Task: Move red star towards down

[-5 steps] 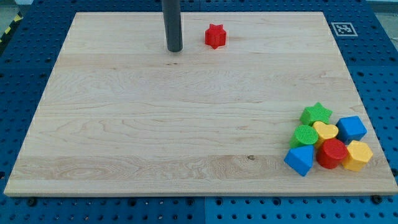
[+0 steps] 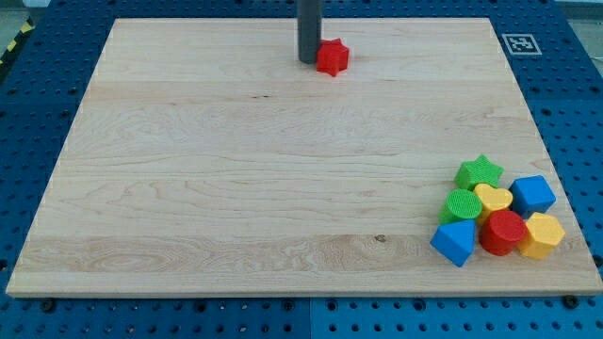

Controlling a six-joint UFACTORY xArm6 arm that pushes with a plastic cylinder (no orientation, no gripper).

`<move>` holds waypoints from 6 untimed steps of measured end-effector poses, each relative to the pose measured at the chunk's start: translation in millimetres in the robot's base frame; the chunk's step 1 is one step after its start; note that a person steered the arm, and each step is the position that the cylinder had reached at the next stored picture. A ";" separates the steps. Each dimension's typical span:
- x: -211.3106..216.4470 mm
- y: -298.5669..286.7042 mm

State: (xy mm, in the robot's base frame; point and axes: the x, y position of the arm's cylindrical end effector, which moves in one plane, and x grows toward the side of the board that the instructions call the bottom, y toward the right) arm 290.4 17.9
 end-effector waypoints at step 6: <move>-19.0 50.9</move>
